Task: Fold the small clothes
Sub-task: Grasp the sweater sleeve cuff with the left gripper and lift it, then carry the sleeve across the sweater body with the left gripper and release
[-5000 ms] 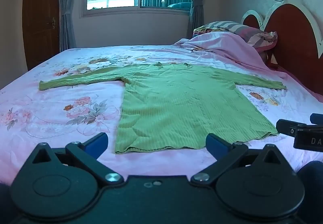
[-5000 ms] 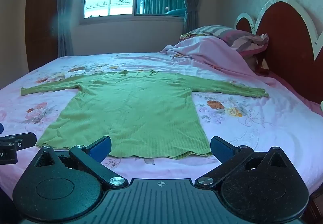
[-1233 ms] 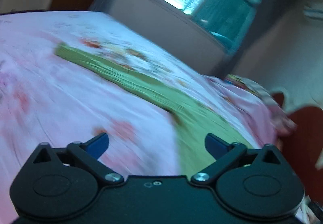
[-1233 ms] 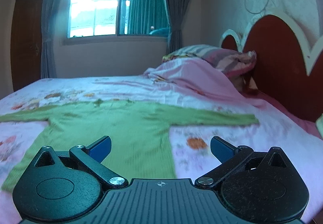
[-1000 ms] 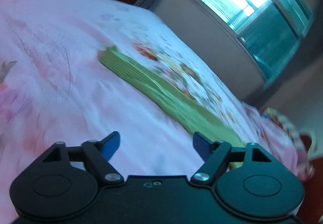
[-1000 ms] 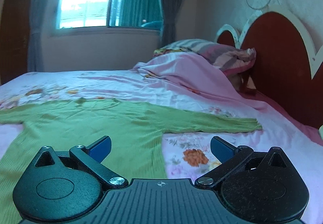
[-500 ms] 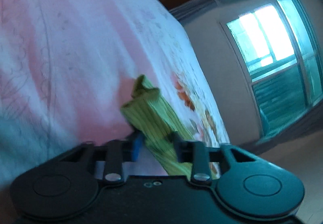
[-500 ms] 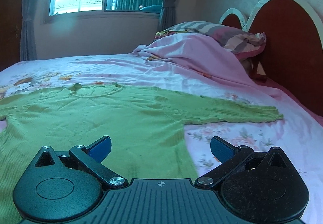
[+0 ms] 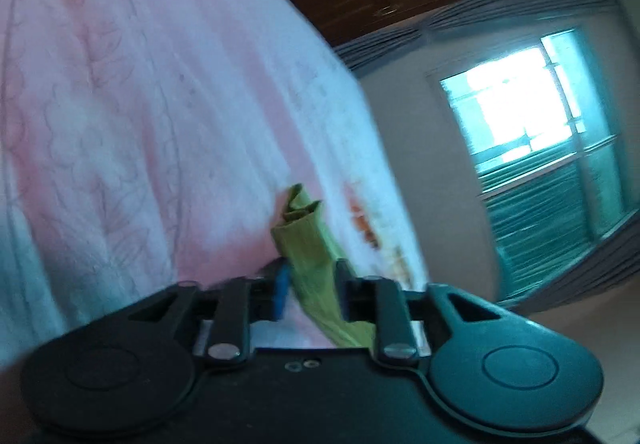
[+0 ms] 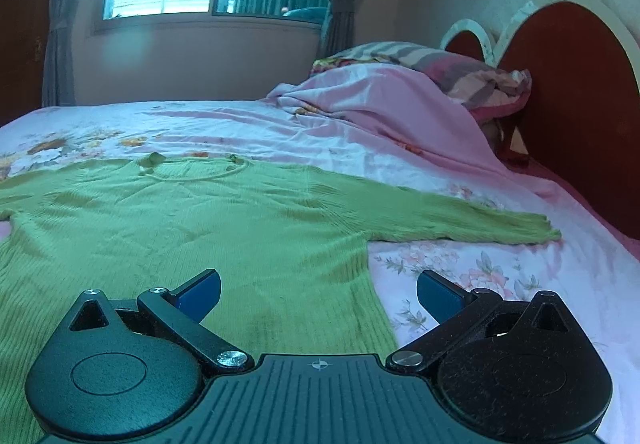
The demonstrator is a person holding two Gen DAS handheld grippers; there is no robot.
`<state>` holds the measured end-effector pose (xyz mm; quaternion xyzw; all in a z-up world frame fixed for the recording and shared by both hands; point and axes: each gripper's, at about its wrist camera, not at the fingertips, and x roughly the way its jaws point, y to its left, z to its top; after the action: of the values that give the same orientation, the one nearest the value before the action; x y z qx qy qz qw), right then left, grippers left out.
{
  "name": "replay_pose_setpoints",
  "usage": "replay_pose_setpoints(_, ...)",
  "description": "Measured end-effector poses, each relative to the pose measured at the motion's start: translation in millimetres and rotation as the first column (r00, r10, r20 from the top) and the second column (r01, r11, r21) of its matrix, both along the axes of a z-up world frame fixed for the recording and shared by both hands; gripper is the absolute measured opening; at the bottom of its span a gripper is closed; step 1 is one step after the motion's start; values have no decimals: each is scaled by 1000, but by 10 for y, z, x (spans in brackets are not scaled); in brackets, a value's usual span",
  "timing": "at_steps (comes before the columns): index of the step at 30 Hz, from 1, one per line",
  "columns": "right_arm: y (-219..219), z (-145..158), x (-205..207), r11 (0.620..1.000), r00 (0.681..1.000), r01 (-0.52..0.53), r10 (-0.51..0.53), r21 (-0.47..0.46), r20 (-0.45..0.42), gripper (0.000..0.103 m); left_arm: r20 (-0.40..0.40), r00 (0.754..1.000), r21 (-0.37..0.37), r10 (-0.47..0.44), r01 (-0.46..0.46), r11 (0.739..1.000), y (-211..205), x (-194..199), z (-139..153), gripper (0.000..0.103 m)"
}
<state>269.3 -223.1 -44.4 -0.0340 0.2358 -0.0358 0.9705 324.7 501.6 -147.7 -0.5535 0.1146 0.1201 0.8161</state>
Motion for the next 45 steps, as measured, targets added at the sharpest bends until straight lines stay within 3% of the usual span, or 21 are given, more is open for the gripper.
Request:
replay_pose_setpoints(7, 177, -21, -12, 999, 999, -38, 38, -20, 11, 103, -96, 995, 32, 7, -3, 999, 66, 289, 65, 24)
replay_pose_setpoints(14, 200, 22, -53, 998, 998, -47, 48, -35, 34, 103, -99, 995, 16, 7, -5, 1000, 92, 402, 117, 28)
replay_pose_setpoints(16, 194, 19, -48, 998, 999, -43, 44, -42, 30, 103, -43, 999, 1, 5, -5, 1000, 60, 312, 159, 32)
replay_pose_setpoints(18, 174, 16, -48, 998, 999, -40, 41, -37, 32, 103, 94, 995, -32, -19, 22, 999, 0, 220, 171, 38)
replay_pose_setpoints(20, 165, -6, -41, 999, 999, -39, 39, -30, 24, 103, 151, 988, -98, -13, 28, 995, -58, 154, 156, 44)
replay_pose_setpoints(22, 181, -28, -44, 999, 999, -40, 40, -30, 18, 103, 191, 981, -99, -30, 50, 994, -125, 125, 163, 56)
replay_pose_setpoints(23, 188, -36, -46, 999, 999, -41, 41, -30, 18, 103, 196, 980, -86, -39, 57, 995, -156, 121, 156, 72)
replay_pose_setpoints(24, 200, -45, -48, 999, 999, -43, 43, -30, 18, 103, 192, 980, -78, -44, 60, 995, -192, 121, 126, 75)
replay_pose_setpoints(25, 203, -56, -54, 999, 999, -44, 45, -28, 16, 103, 187, 981, -73, -56, 71, 995, -197, 147, 87, 74)
replay_pose_setpoints(27, 226, -61, -60, 998, 998, -52, 53, -25, 17, 103, 122, 991, -35, -57, 61, 997, -227, 172, 39, 58)
replay_pose_setpoints(29, 249, -58, -74, 998, 998, -59, 60, -36, 23, 103, 93, 994, -19, -54, 56, 998, -220, 217, 17, 51)
replay_pose_setpoints(31, 264, -59, -90, 996, 997, -65, 67, -57, 32, 103, 40, 998, -9, -50, 50, 999, -162, 256, -2, 33)
replay_pose_setpoints(32, 263, -61, -90, 996, 997, -65, 68, -62, 35, 103, -3, 999, 1, -45, 45, 999, -125, 260, -6, 17)
replay_pose_setpoints(33, 255, -63, -89, 996, 997, -66, 68, -63, 36, 103, -52, 998, 15, -44, 45, 999, -76, 315, 7, 8)
replay_pose_setpoints(37, 140, -84, -44, 999, 999, -45, 46, -19, 27, 103, -171, 984, 156, -49, 76, 985, -53, 531, 204, 6)
replay_pose_setpoints(40, -79, -112, 8, 999, 1000, -4, 4, 35, 15, 103, -59, 996, 215, -61, 73, 974, -229, 530, 594, 5)
replay_pose_setpoints(45, -640, -219, 126, 992, 994, 113, -113, 51, 2, 103, 24, 977, 380, -212, 187, 906, -1006, 829, 1353, 5)
